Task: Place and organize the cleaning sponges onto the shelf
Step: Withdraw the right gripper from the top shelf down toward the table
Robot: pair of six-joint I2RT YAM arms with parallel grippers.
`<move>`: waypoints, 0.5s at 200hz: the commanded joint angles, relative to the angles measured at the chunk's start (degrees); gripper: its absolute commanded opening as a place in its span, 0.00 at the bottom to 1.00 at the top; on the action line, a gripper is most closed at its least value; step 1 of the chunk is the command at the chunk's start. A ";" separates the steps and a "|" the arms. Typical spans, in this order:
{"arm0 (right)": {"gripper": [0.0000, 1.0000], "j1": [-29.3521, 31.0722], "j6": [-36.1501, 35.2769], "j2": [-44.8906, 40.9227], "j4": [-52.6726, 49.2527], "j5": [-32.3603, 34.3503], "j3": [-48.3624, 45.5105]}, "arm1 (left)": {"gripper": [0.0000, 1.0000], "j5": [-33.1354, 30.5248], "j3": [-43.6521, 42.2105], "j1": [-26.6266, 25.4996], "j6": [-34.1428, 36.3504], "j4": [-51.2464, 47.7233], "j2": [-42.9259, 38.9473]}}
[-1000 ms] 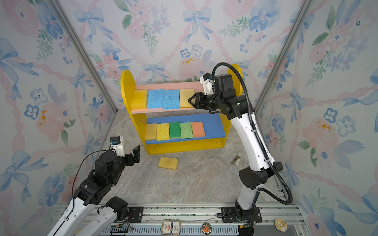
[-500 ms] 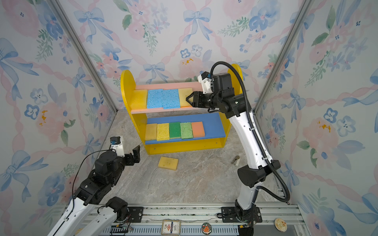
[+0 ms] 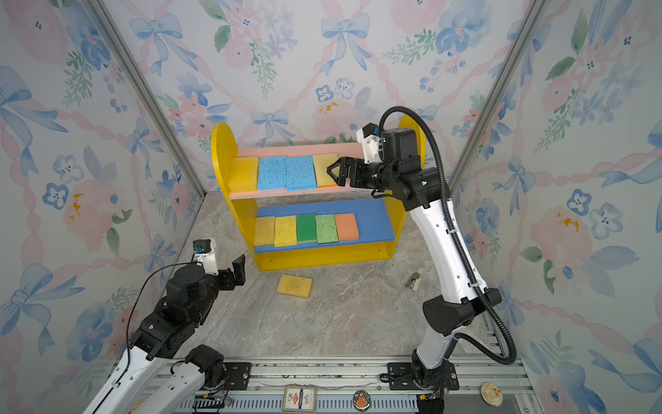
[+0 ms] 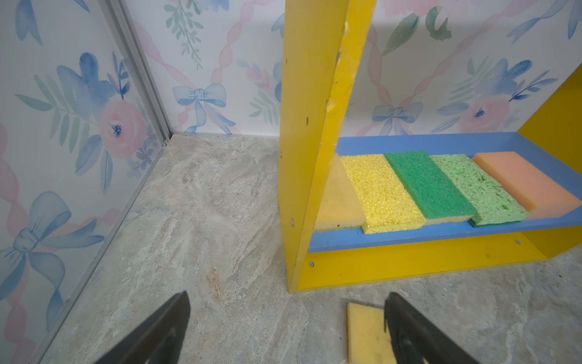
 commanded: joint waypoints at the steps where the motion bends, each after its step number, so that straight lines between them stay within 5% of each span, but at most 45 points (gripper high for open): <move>1: 0.97 -0.88 1.29 -3.44 -1.72 0.04 -3.56 | 0.98 0.45 -0.22 0.30 0.76 0.67 -0.39; 50: 0.97 0.30 1.37 -18.09 6.65 -1.13 -17.09 | 0.98 0.62 -0.22 0.21 0.79 0.71 -1.27; 100: 0.97 1.18 4.21 -39.45 13.89 -1.06 -45.74 | 0.98 8.10 1.93 0.13 -3.63 1.69 -2.79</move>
